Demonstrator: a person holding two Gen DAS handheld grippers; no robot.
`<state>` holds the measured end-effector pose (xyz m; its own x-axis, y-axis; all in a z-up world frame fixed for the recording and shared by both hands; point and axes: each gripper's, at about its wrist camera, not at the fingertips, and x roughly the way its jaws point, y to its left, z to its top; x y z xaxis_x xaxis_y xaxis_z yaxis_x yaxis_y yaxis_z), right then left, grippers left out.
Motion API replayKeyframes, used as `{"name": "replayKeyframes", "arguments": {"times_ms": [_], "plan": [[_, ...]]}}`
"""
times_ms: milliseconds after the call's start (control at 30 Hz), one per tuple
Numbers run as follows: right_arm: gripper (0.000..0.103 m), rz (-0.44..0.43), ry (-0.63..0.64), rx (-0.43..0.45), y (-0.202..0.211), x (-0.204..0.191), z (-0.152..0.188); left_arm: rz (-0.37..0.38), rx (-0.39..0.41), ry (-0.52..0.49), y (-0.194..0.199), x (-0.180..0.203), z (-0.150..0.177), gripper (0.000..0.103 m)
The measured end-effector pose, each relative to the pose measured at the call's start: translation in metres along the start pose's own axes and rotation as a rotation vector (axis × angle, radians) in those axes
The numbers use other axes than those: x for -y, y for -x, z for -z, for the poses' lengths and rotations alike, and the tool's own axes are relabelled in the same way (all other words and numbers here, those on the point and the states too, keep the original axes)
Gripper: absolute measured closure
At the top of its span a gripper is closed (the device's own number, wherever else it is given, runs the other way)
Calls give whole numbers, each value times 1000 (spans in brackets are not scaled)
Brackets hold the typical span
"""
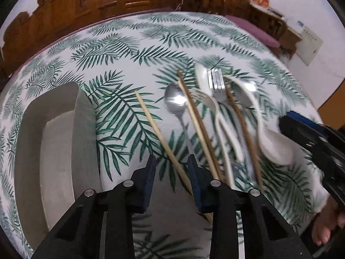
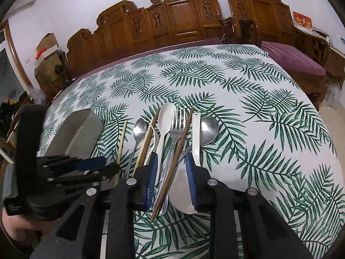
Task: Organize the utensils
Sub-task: 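Grasp a metal spoon with the right gripper while the left gripper lifts the chopstick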
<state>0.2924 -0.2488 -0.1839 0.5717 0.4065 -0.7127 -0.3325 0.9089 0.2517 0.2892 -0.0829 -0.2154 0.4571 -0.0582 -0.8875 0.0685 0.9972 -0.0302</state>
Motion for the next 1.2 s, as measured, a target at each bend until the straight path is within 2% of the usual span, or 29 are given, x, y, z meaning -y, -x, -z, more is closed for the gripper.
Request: {"name": "replayKeyframes", "arguments": {"times_ms": [100,200,267,333,467,767,1000,1133,1200], "plan": [[74,-3,3,6,1,-1,-1,-10,-34,12,-11,-3,-5,74],[74,-7,-2,14,3,-1,-1,-13,-33,16,-12,-4,-7,75],[74,-11,-3,8,2,-2,-1,-23,-32,2,-12,-4,-6,96],[74,0,16,5,1,-4,0,-6,-36,-6,-12,-7,-6,99],[74,-11,6,-6,-3,-6,0,12,-26,0,-4,-17,-1,99],[74,-43,58,-8,-16,-28,-8,76,87,-9,33,-35,12,99],[74,-64,132,-13,-44,-50,-29,141,140,17,47,-52,10,99],[74,-70,153,-41,-65,-61,-40,151,160,11,53,-55,10,99],[69,-70,166,-59,-76,-65,-42,158,168,12,56,-57,10,99]]}}
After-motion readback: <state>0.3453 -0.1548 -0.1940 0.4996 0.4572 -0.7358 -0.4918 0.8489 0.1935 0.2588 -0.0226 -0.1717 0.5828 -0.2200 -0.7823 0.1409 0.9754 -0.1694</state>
